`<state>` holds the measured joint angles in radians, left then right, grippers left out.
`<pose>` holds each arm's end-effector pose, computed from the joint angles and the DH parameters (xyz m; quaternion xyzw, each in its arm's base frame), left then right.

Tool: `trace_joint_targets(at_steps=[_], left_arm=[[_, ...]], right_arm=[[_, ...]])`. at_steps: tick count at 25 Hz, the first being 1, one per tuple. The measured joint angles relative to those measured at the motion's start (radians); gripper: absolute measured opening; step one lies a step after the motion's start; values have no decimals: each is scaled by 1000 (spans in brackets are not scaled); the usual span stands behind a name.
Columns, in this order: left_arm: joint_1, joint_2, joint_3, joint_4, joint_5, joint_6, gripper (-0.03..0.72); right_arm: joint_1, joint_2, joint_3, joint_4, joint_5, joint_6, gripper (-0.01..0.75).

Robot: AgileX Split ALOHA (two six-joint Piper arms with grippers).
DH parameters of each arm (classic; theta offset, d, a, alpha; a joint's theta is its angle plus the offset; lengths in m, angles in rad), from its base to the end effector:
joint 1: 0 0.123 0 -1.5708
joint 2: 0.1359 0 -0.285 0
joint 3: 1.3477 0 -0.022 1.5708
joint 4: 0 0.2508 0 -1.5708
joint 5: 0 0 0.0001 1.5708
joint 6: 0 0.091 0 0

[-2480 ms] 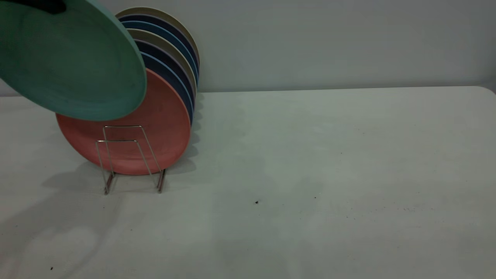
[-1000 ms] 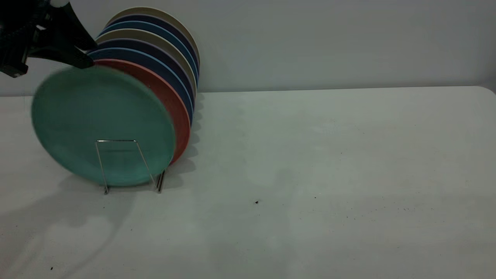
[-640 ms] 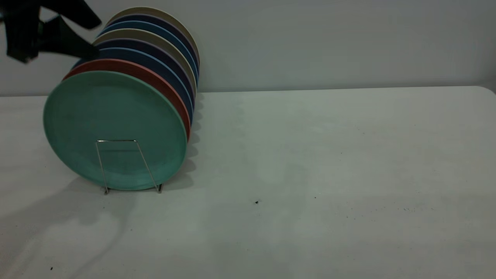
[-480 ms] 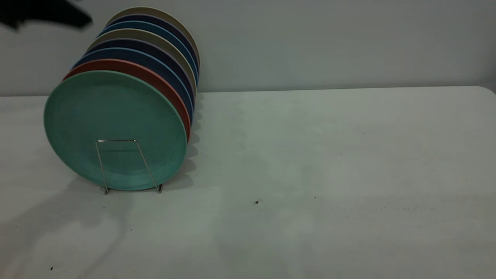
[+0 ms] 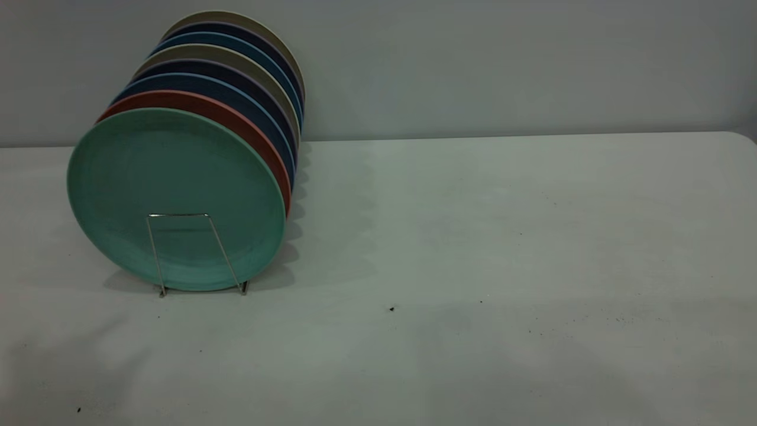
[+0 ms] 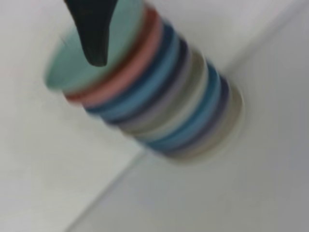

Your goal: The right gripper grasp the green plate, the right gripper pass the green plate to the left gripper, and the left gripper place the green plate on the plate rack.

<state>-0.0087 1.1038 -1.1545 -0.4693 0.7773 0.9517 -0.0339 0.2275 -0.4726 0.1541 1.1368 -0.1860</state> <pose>0.2245 -0.0309 0.4012 0.3351 0.8053 0.0023 0.4891 0.0266 0.0118 0.2622 -0.0664 0.9224 0.0355 0.3789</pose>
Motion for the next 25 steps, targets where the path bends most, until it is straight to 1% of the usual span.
trace_joint_targets(at_steps=[4,6,7,10,13,18,22,25], left_arm=[[0,-111,0,204,229,-327,520],[0,-151,0,293,363,-474,520],[0,-169,3,329,391,-526,520],[0,-219,11,430,391,-677,520],[0,-301,73,469,391,-746,520],[0,-466,305,469,391,-822,520],[0,-595,512,469,386,-895,520],[0,-683,604,469,384,-925,520]], right_arm=[[38,0,0,-7,-1,4,460],[59,0,0,-8,-1,7,460],[66,0,0,-10,-1,13,460],[97,0,0,-38,-4,44,460],[130,0,0,-53,-4,63,460],[178,0,0,-60,-5,72,460],[193,0,0,-64,-5,82,460],[194,0,0,-64,-5,94,460]])
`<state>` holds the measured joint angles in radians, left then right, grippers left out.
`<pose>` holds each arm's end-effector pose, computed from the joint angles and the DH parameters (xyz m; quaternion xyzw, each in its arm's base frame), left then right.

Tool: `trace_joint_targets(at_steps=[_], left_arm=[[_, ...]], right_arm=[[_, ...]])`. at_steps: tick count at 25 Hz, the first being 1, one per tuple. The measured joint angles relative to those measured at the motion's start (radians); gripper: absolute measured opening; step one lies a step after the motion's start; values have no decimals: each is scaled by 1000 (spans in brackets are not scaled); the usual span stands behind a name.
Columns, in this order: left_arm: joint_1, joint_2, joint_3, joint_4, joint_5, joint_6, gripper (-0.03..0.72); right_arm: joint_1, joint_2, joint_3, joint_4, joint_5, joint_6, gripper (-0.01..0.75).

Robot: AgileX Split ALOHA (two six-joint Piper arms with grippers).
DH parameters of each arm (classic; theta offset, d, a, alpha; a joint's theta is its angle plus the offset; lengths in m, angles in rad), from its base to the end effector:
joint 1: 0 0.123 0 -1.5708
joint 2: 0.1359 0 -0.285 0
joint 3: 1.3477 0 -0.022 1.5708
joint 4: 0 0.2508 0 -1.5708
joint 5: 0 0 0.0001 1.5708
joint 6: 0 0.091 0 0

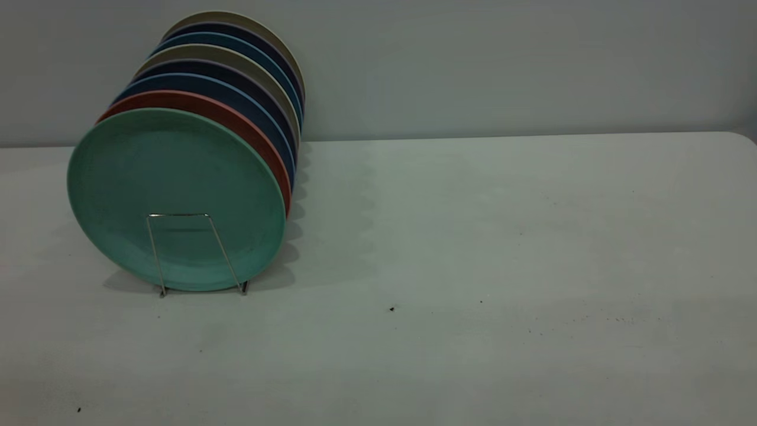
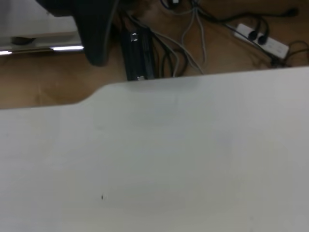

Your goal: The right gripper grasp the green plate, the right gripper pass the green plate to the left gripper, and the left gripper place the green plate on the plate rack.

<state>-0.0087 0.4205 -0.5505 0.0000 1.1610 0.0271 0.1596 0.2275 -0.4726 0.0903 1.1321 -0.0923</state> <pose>0.0515 -0.0004 0.2753 0.0170 0.9511 0.0028 0.3084 0.0252 0.0116 0.2619 -0.1139 0.9186 0.0577 0.3739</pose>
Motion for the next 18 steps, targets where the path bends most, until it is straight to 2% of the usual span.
trace_joint_targets(at_steps=[7,18], left_arm=[[0,-175,65,0,-30,-14,520],[0,-300,65,0,-32,-15,520]], right_arm=[[0,0,0,0,0,6,460],[-17,-29,0,0,0,7,460]])
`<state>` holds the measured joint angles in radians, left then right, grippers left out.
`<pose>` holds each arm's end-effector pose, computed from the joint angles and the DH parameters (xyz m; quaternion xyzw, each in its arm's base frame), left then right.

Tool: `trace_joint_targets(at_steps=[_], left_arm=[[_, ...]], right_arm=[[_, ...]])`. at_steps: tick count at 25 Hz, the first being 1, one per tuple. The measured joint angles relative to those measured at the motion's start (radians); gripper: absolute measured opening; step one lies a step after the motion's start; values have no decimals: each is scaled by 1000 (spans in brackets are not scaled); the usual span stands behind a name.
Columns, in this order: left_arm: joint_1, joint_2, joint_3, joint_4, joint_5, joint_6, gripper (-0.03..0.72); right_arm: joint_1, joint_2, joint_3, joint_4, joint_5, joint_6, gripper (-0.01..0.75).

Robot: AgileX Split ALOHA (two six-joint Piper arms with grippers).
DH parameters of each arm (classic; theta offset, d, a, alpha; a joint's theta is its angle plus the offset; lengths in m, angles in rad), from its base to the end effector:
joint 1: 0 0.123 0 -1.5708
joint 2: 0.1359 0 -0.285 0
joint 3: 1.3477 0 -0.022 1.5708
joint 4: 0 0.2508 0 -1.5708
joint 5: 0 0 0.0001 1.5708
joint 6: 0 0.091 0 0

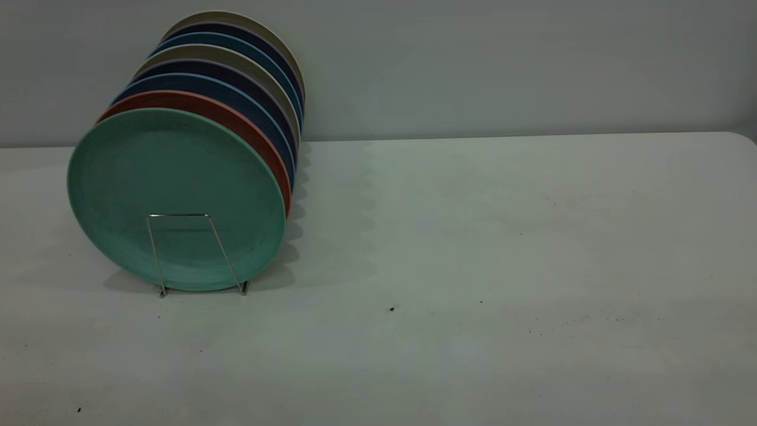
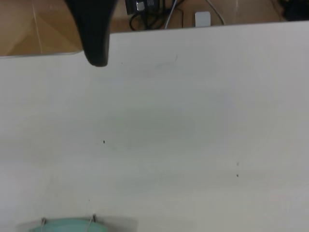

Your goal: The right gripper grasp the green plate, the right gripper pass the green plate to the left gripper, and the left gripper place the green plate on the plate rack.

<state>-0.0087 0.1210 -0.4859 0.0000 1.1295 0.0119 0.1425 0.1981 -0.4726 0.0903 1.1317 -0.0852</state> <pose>0.0112 -0.0001 0.2677 0.0093 0.9018 0.0007 0.4320 0.0214 0.0106 0.2626 -0.1028 0.9142 0.0562 0.3879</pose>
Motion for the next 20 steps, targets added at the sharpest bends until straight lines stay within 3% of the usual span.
trace_joint_targets(at_steps=[5,7,20], left_arm=[[0,-4,0,0,0,0,520],[0,-7,0,0,0,0,520],[0,-143,0,0,2,-3,520]], right_arm=[[-139,-164,0,1,1,0,460],[-162,-211,0,4,5,0,460],[-164,-215,0,6,8,0,460]])
